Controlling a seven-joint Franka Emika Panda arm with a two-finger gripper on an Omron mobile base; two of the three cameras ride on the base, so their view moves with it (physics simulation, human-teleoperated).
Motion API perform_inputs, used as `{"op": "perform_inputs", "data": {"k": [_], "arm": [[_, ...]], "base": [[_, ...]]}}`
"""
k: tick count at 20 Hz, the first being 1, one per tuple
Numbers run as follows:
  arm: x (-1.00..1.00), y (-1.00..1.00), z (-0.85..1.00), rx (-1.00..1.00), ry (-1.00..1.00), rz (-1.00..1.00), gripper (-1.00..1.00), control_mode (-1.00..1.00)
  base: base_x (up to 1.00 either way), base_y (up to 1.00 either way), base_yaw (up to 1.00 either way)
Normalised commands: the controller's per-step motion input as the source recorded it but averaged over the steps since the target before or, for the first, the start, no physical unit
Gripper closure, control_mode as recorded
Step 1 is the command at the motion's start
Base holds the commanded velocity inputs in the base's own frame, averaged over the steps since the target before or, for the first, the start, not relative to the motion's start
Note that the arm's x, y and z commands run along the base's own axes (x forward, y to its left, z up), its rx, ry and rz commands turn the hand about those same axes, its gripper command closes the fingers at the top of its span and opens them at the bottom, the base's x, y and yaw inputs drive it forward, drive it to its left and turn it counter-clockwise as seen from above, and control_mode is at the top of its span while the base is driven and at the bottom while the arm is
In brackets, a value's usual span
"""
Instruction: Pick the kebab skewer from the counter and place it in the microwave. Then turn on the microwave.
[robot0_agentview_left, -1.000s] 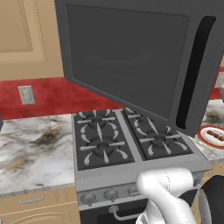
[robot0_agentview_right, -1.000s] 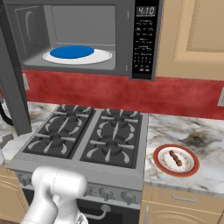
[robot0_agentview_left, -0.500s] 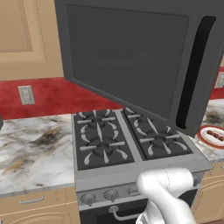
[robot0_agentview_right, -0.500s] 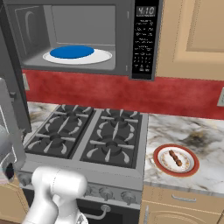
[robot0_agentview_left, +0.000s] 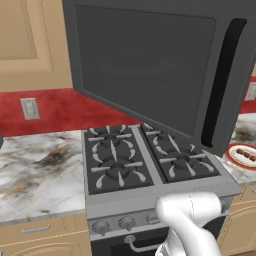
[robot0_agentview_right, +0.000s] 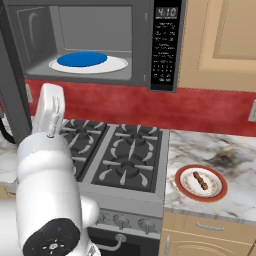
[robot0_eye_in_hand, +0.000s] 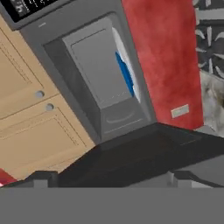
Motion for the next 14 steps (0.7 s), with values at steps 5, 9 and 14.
{"op": "perform_inputs", "data": {"k": [5,9,14], "arm": [[0.42,-0.06,-0.14,0.35,-0.18,0.31,-1.00,-1.00],[0.27,-0.03,-0.24,0.07,-0.31,0.31,-1.00,-1.00],[0.22,0.00,-0.30,-0.02,-0.39,0.27,-1.00,-1.00]], "base": [[0.00,0.00,0.00],[0.00,0.00,0.00],[0.00,0.00,0.00]]}}
